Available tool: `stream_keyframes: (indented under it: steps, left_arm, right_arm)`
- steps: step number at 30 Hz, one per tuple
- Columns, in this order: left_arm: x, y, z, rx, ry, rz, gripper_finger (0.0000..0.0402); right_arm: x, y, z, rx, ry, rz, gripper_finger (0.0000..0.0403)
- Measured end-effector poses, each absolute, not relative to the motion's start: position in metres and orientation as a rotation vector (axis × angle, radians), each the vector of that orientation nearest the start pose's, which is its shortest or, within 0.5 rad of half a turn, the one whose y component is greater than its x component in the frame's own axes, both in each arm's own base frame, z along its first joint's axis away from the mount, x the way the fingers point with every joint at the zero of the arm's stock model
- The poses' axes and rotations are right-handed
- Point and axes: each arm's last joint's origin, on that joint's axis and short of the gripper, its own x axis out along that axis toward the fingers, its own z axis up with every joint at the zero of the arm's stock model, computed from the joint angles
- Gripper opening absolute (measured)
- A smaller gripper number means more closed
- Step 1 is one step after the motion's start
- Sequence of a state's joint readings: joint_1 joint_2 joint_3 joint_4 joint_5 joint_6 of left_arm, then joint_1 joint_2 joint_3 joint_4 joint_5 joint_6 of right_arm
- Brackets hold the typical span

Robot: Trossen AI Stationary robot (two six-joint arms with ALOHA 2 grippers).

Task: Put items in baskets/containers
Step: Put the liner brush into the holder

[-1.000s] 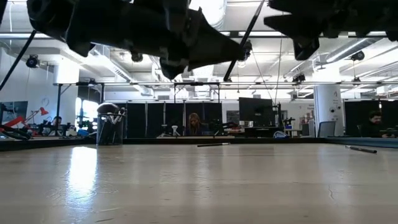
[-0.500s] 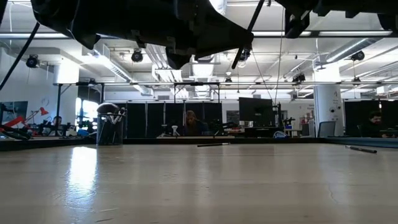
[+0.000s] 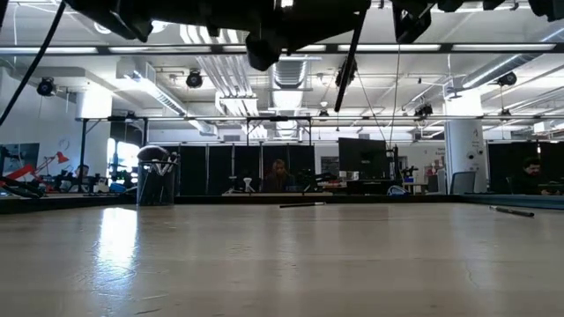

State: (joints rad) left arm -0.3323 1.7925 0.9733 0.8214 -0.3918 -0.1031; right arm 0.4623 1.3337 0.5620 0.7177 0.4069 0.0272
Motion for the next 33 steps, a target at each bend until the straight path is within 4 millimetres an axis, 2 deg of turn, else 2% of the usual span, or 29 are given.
stream_keyframes:
  steps: [4,10,13,17,22,25,29,33]
  left_arm:
    - [0.37,-0.113,0.232,-0.106,-0.011,0.011,0.0121]
    - [0.37,-0.112,0.231,-0.086,-0.001,-0.02,0.0119]
    - [0.37,-0.112,0.231,-0.078,-0.001,-0.02,0.0093]
    - [0.371,-0.106,0.232,-0.072,-0.001,0.003,0.0022]
    - [0.368,-0.093,0.238,-0.058,0.028,0.054,0.0013]
    - [0.36,-0.084,0.241,-0.028,0.03,0.107,0.0009]
    - [0.34,-0.058,0.238,-0.026,0.04,0.203,0.0009]
    - [0.314,-0.024,0.236,-0.053,0.022,0.306,0.0009]
  right_arm:
    - [0.251,0.111,0.232,0.002,0.058,0.064,0.0009]
    - [0.252,0.11,0.234,0.005,0.055,0.069,0.0008]
    - [0.252,0.109,0.233,0.002,0.061,0.067,0.0008]
    - [0.252,0.109,0.233,-0.046,0.06,0.065,0.0009]
    - [0.251,0.105,0.235,-0.064,0.052,-0.023,0.0038]
    - [0.246,0.102,0.241,-0.063,0.049,-0.056,0.0072]
    - [0.235,0.096,0.25,-0.061,0.055,-0.095,0.0115]
    - [0.223,0.089,0.254,-0.059,0.057,-0.11,0.0122]
